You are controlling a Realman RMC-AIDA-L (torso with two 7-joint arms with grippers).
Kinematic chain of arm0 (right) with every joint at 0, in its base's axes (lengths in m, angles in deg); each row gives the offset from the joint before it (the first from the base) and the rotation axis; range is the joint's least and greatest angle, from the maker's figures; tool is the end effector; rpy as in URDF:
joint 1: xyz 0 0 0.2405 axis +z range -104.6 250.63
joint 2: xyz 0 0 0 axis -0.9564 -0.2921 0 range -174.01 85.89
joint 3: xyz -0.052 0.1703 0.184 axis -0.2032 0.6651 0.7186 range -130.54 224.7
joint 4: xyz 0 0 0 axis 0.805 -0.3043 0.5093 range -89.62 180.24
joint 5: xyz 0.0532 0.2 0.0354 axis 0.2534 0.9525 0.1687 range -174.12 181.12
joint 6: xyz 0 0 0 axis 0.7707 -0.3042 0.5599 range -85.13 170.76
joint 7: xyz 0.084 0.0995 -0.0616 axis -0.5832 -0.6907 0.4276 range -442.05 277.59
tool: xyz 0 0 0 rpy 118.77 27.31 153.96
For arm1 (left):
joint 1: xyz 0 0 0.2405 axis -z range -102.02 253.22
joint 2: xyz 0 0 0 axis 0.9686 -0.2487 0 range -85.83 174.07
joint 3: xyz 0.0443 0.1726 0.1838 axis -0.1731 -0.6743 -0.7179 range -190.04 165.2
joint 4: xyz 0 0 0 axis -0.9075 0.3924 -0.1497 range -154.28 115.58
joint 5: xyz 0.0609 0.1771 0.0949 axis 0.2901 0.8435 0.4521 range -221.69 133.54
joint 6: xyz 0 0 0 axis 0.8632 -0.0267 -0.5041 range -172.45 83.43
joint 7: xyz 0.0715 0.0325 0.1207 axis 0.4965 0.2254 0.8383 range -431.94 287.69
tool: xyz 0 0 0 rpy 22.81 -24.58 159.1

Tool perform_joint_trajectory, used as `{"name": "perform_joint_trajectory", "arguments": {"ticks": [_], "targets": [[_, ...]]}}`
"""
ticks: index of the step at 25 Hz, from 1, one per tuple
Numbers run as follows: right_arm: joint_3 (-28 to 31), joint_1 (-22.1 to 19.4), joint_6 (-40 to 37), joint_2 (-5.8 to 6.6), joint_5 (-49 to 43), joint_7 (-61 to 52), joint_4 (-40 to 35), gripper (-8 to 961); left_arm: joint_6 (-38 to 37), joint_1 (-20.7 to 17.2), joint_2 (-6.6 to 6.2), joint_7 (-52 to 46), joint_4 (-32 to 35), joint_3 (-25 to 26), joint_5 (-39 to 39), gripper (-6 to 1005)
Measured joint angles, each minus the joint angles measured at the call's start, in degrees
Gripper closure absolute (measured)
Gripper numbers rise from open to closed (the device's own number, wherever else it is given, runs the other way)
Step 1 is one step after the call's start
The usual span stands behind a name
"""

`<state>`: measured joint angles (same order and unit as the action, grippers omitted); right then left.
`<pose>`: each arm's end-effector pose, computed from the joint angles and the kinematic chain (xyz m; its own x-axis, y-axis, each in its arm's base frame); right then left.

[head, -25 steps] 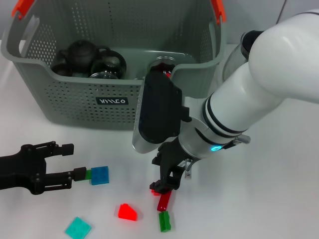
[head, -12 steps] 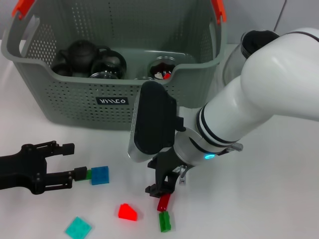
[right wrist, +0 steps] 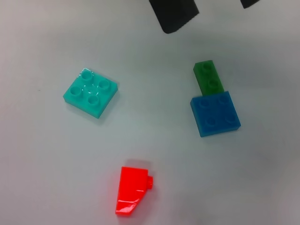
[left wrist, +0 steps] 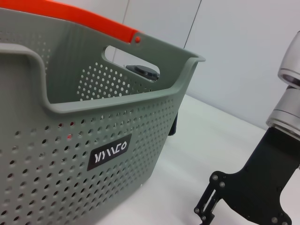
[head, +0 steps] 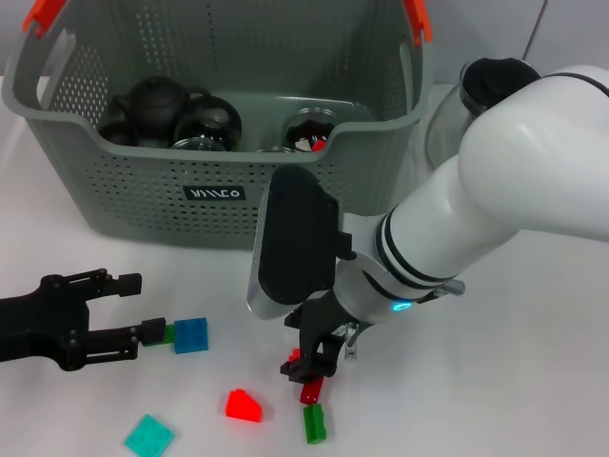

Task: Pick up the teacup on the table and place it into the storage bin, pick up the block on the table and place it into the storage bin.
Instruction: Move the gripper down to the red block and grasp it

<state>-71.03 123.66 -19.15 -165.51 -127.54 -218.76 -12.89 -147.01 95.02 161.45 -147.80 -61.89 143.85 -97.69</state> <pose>0.1021 0.3203 -0.1558 0.9290 -0.0245 0.3692 0.0096 -0.9959 -0.0901 -0.3335 0.2528 0.0444 0.7493 0.4375 0.4972 0.5730 -0.8047 -0.1553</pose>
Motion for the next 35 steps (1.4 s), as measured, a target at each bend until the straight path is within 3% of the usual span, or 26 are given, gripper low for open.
{"name": "perform_joint_trajectory", "arguments": {"ticks": [30,33,35], "targets": [[-1.4,0.4,-1.2,0.04,0.0,0.2,0.7,458,0.0,-0.1,0.09,0.0,0.2,0.0,0.0,201],[-2.4,0.4,-0.9,-0.03,0.0,0.1,0.4,581,0.0,0.0,0.09,0.0,0.2,0.0,0.0,201],[-2.5,0.5,-0.6,-0.02,0.0,0.1,0.4,578,0.1,0.0,0.08,0.0,0.2,0.0,0.0,201]]}}
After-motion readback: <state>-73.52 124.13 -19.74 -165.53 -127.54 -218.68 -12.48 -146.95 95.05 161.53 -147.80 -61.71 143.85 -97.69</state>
